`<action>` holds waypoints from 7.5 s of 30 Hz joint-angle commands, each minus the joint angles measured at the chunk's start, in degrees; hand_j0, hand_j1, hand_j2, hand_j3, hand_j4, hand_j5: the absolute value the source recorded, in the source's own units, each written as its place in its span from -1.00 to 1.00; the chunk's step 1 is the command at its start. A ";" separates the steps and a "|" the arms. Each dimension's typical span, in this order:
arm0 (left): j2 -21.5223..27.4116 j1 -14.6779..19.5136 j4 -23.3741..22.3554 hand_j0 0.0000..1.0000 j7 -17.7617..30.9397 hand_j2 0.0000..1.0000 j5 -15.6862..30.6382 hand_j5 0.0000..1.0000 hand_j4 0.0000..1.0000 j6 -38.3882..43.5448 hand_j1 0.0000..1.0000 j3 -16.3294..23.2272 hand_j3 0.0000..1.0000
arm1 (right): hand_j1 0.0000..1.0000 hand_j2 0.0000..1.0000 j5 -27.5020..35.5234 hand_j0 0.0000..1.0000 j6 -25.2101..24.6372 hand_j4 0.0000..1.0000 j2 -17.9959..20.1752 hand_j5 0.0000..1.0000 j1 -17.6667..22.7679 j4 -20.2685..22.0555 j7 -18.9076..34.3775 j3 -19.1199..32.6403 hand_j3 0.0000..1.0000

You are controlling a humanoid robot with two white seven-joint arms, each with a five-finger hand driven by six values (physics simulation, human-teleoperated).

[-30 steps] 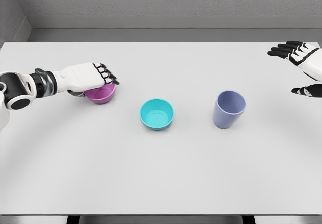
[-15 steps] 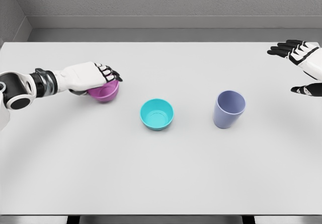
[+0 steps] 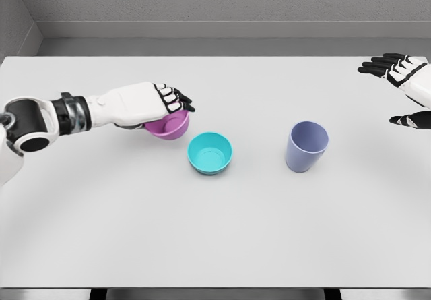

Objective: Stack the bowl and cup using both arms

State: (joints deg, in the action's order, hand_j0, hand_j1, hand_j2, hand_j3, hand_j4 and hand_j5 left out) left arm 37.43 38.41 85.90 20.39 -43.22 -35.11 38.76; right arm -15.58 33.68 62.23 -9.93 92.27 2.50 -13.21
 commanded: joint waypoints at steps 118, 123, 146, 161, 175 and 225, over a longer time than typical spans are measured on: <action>11.00 -1.76 -15.32 1.00 0.44 1.00 19.58 1.00 1.00 0.11 1.00 -5.71 1.00 | 0.92 0.92 -0.25 0.92 -7.23 0.92 -13.10 0.92 -25.14 -2.00 32.50 -25.91 0.92; 10.82 -1.76 -15.23 1.00 0.44 1.00 19.67 1.00 1.00 0.11 1.00 -5.71 1.00 | 0.50 0.50 -0.33 0.50 -7.23 0.50 -13.01 0.50 -25.14 -1.92 32.50 -26.43 0.50; 11.00 -1.85 -15.15 1.00 0.44 1.00 19.75 1.00 1.00 0.11 1.00 -5.71 1.00 | 0.28 0.28 -0.16 0.28 -6.79 0.28 -12.83 0.28 -26.37 0.02 32.50 -24.94 0.28; 11.09 -1.76 -15.15 1.00 0.44 1.00 19.75 1.00 1.00 0.11 1.00 -5.71 1.00 | 0.28 0.28 0.02 0.28 -7.14 0.28 -12.66 0.28 -26.54 5.20 32.50 -21.77 0.28; 11.18 -1.76 -15.23 1.00 0.44 1.00 19.75 1.00 1.00 0.11 1.00 -5.80 1.00 | 0.28 0.28 0.20 0.28 -7.05 0.28 -13.10 0.28 -28.21 7.75 32.50 -21.42 0.28; 11.88 -3.78 -15.23 1.00 0.53 1.00 19.75 1.00 1.00 0.11 1.00 -9.49 1.00 | 0.29 0.29 -0.68 0.29 -7.40 0.29 -26.02 0.29 -32.61 5.91 32.50 -28.28 0.29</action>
State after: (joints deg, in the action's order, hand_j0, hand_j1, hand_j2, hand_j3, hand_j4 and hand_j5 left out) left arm 49.19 34.28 70.67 20.95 -23.86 -35.11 30.05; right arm -16.49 26.41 36.39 -42.63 98.56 35.02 -41.29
